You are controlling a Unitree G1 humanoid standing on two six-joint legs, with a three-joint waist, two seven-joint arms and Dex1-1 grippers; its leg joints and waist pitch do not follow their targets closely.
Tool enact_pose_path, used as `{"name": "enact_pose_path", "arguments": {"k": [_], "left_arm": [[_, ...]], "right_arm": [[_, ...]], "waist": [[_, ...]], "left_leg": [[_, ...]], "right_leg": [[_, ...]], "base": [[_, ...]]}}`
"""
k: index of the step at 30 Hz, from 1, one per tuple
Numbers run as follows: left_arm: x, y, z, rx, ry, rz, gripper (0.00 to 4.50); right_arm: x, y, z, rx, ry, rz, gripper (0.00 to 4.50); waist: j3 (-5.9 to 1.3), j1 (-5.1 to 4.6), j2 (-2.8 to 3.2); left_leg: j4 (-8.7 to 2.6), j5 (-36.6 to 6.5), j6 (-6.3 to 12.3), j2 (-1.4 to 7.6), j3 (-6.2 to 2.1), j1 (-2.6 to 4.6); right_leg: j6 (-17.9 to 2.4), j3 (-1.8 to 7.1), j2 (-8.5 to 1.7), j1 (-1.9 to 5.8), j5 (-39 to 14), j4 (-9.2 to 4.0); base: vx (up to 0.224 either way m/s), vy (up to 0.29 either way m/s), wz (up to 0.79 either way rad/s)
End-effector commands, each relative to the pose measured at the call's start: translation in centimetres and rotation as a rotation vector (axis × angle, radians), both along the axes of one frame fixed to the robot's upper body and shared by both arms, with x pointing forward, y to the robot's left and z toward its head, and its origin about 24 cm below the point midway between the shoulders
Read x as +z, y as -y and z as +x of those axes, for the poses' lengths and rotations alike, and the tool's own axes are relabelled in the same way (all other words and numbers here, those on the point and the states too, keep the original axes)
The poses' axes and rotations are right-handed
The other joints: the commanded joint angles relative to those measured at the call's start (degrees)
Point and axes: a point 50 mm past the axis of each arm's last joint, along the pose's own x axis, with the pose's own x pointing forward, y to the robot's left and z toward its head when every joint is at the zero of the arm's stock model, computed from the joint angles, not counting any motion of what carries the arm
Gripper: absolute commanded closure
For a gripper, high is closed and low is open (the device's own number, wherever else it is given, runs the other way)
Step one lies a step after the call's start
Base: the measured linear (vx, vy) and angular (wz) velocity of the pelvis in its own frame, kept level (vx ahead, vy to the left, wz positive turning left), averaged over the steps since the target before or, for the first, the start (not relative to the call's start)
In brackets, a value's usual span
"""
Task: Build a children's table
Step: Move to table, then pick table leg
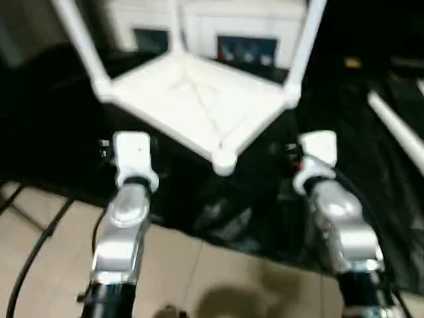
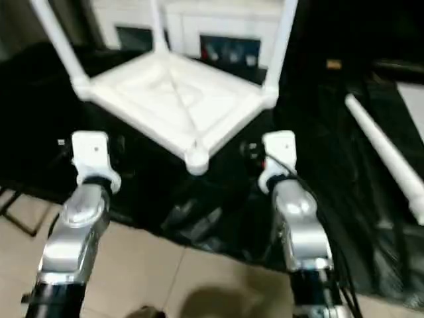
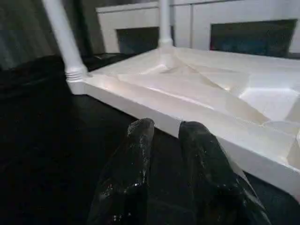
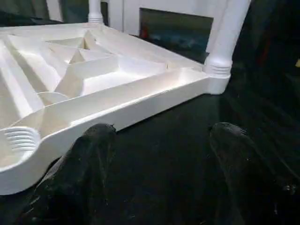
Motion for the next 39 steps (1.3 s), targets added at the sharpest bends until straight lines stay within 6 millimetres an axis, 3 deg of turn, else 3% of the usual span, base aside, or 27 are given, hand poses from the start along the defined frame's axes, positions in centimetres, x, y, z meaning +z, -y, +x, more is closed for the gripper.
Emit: {"name": "enact_pose_path", "arguments": {"k": [1,2,3,4,5,7,9,10,12,14,15,16,17,18,19,21,23,24,26,27,29,30,31,32,33,36,39], "left_arm": [[0.0,-0.6,0.1,0.027,-0.004,0.013,3.28],[-0.1,-0.7,0.1,0.031,-0.007,0.015,3.28],[-0.1,-0.8,0.1,0.038,-0.006,0.018,3.28],[-0.1,-0.8,0.1,0.039,-0.005,0.022,3.28],[-0.1,-0.9,0.1,0.043,-0.005,0.023,3.28],[-0.1,-1.0,0.1,0.045,-0.004,0.023,3.28],[-0.2,-1.2,0.1,0.052,-0.006,0.014,3.18],[-0.2,-1.3,0.1,0.058,-0.008,0.009,3.18],[-0.2,-1.5,0.1,0.068,-0.009,0.011,3.18],[-0.2,-1.6,0.1,0.075,-0.009,0.008,3.18],[-0.2,-1.6,0.1,0.076,-0.010,0.008,3.18],[-0.2,-1.7,0.1,0.078,-0.010,0.007,3.18],[-0.2,-1.7,0.2,0.078,-0.010,0.009,3.18],[-0.2,-1.7,0.2,0.079,-0.008,0.011,3.18],[-0.2,-1.7,0.2,0.079,-0.007,0.012,3.18],[-0.1,-1.7,0.2,0.077,0.002,0.016,3.18],[-0.2,-1.9,0.3,0.078,-0.010,0.018,3.18],[-0.3,-1.9,0.4,0.072,-0.019,0.016,3.18],[-0.2,-1.9,0.4,0.063,-0.015,0.019,3.18],[-0.2,-1.9,0.4,0.055,-0.016,0.019,3.18],[-0.2,-2.1,0.4,0.047,-0.022,0.023,3.18],[-0.2,-2.2,0.5,0.032,-0.030,0.042,3.18],[-0.3,-2.2,0.5,0.019,-0.041,0.048,3.18],[-0.3,-2.1,0.5,-0.017,-0.053,0.055,3.18],[-0.3,-2.1,0.5,-0.017,-0.053,0.055,3.18],[-0.5,-1.5,0.4,-0.137,-0.085,0.091,3.18],[-0.8,-0.4,-0.1,-0.320,-0.141,0.125,3.18]], "right_arm": [[0.1,-0.6,0.1,0.016,0.000,-0.001,0.90],[0.1,-0.6,0.1,0.013,-0.001,-0.006,0.90],[0.1,-0.5,0.1,0.012,-0.002,-0.008,0.90],[0.2,-0.4,0.1,0.003,0.002,-0.005,0.90],[0.3,-0.2,0.0,-0.003,0.001,0.024,0.90],[0.4,-0.1,0.0,-0.007,-0.001,0.053,0.90],[0.5,0.3,-0.2,0.006,-0.020,0.045,0.62],[0.6,0.5,-0.3,0.014,-0.030,0.041,0.54],[0.8,1.1,-0.3,0.006,-0.040,0.023,0.29],[1.0,1.4,-0.2,0.005,-0.048,0.021,0.18],[1.0,1.4,-0.2,0.005,-0.048,0.020,0.11],[1.1,1.5,-0.1,0.005,-0.048,0.020,0.03],[1.2,1.7,0.0,0.009,-0.057,0.014,0.03],[1.5,2.1,0.1,0.009,-0.062,0.006,0.03],[1.6,2.2,0.2,0.008,-0.068,0.004,0.03],[1.9,2.6,0.4,0.012,-0.083,-0.022,0.03],[2.0,3.0,0.6,0.019,-0.118,-0.096,0.03],[2.1,3.3,0.7,0.012,-0.129,-0.131,0.03],[2.3,3.6,0.9,0.007,-0.137,-0.139,0.03],[2.6,3.8,1.0,0.004,-0.133,-0.104,0.03],[3.5,4.2,1.0,-0.009,-0.110,0.032,0.03],[3.5,4.5,1.1,-0.009,-0.132,0.033,0.03],[3.4,4.7,1.1,-0.010,-0.148,0.011,0.03],[3.2,5.3,1.3,-0.027,-0.186,0.001,0.03],[3.2,5.3,1.3,-0.027,-0.186,0.001,0.03],[3.2,6.5,1.8,-0.071,-0.236,-0.013,0.03],[3.5,8.0,2.9,-0.050,-0.316,-0.012,0.03]], "waist": [[-2.53,0.46,0.52],[-4.21,-2.87,2.90],[-5.30,-3.83,1.51],[-4.43,-3.51,1.54],[-4.68,-3.09,1.95],[-4.39,-1.47,-0.48],[-4.53,-0.14,-4.48],[-5.22,1.46,-4.98],[-3.72,0.78,-4.44],[-3.49,-0.22,-2.62],[-3.94,-0.77,2.83],[-3.21,-2.17,2.95],[-4.55,-3.43,2.11],[-4.84,-3.21,1.26],[-4.92,-2.51,1.38],[-5.70,-2.23,-0.63],[-5.55,-1.50,-3.57],[-5.56,0.41,-6.26],[-4.13,0.57,-5.30],[-3.17,0.44,-3.95],[-2.48,0.54,-2.01],[-2.82,-0.22,-1.35],[-3.45,-0.33,-0.19],[-3.47,-0.61,-0.10],[-3.20,-0.45,-0.43],[-1.72,0.93,-3.16],[-1.64,0.53,-1.67]], "left_leg": [[-4.08,-4.76,-0.46,5.87,-2.33,-1.03],[-12.64,7.79,14.75,18.30,-16.77,7.17],[-11.15,20.51,20.03,18.21,-18.43,10.16],[-9.40,39.68,25.59,14.78,-18.60,8.67],[-8.95,50.87,21.97,13.98,-14.04,7.87],[-10.28,40.35,18.73,5.56,-8.53,3.91],[-0.81,10.12,13.81,-4.58,-2.94,-1.08],[4.13,-6.27,3.24,-3.60,-0.89,-2.82],[4.29,-8.41,-4.24,-2.34,-1.03,-2.61],[1.37,-9.26,-3.76,-1.00,-1.49,-0.64],[-8.83,0.35,-0.72,9.41,-6.83,4.22],[-14.54,4.70,3.36,18.77,-13.85,4.87],[-14.23,10.68,5.38,21.38,-15.00,6.51],[-11.47,20.30,6.69,17.13,-12.97,7.72],[-10.76,31.33,12.40,13.96,-11.10,7.16],[-10.10,29.68,19.13,7.43,-8.30,6.09],[-7.46,21.45,17.79,2.07,-5.73,3.13],[3.09,-2.00,10.26,-4.62,0.57,-2.61],[3.25,-3.53,-2.98,-2.98,-0.42,-2.68],[-0.67,-2.70,-4.71,-1.54,-2.09,-1.24],[-4.85,-1.27,-1.50,2.03,-4.60,-0.35],[-8.84,0.93,0.77,5.03,-6.81,-1.09],[-11.44,-1.79,4.29,10.18,-9.50,2.21],[-12.04,-2.49,6.02,12.49,-9.77,3.78],[-12.07,-3.07,5.70,12.01,-8.97,3.91],[-7.10,-2.71,-2.93,1.83,-2.32,3.17],[-10.45,-4.25,-2.24,4.34,-3.09,4.57]], "right_leg": [[-3.05,3.90,-11.70,5.89,-13.53,-10.49],[6.74,4.80,-2.56,-4.17,-8.08,6.69],[5.01,8.07,-2.79,-8.49,-11.29,8.72],[1.20,11.77,-2.79,-10.37,-9.37,10.61],[0.90,13.98,-3.27,-10.68,-2.62,9.43],[-3.82,13.91,-1.21,-6.47,11.45,2.85],[-26.22,15.66,-3.64,-1.28,20.54,-5.08],[-31.37,16.54,-5.12,1.12,20.41,-4.89],[-23.77,14.91,-7.27,0.28,14.36,-5.66],[-14.45,15.47,-8.39,0.44,-3.40,-9.25],[4.95,9.62,-3.26,-0.11,-7.45,-9.94],[10.29,8.22,-1.44,-3.93,-10.01,0.39],[12.99,8.61,-2.28,-7.52,-12.94,6.57],[10.78,10.45,-2.56,-11.07,-9.69,10.30],[6.60,12.05,-2.77,-11.48,-2.71,9.82],[-4.20,13.13,-2.03,-7.79,7.58,2.97],[-17.26,13.83,-3.43,-3.91,17.87,-1.86],[-25.30,15.72,-6.02,0.61,25.23,-5.60],[-14.48,14.23,-8.72,0.07,18.87,-5.11],[-0.56,16.33,-10.78,0.66,2.54,-7.70],[5.35,17.26,-12.55,0.91,-9.93,-9.94],[8.89,14.39,-8.88,1.60,-12.75,-8.21],[10.91,11.80,-6.14,-0.76,-10.27,-6.62],[8.61,12.76,-7.20,-2.15,-3.49,-3.80],[6.78,13.51,-7.47,-2.86,-1.37,-3.55],[7.84,14.77,-9.62,-2.36,-37.87,-11.37],[10.80,9.64,-5.40,-2.34,-35.99,-12.97]], "base": [[0.004,-0.282,0.63],[0.034,-0.276,0.67],[0.034,-0.276,0.67],[0.006,-0.261,0.57],[-0.043,-0.299,0.32],[-0.047,-0.315,0.20],[-0.051,-0.346,-0.01],[-0.054,-0.360,0.01],[-0.064,-0.342,0.02],[-0.081,-0.260,0.05],[-0.083,-0.241,0.06],[-0.083,-0.224,-0.08],[-0.072,-0.203,-0.14],[-0.072,-0.203,-0.14],[-0.077,-0.226,0.05],[-0.088,-0.286,0.06],[-0.080,-0.361,-0.02],[-0.081,-0.350,0.01],[-0.092,-0.314,-0.09],[-0.096,-0.313,-0.10],[-0.114,-0.206,-0.10],[-0.118,-0.183,-0.17],[-0.090,-0.161,-0.11],[-0.069,-0.137,0.13],[-0.069,-0.137,0.13],[-0.080,-0.117,0.14],[-0.077,-0.072,0.01]]}}
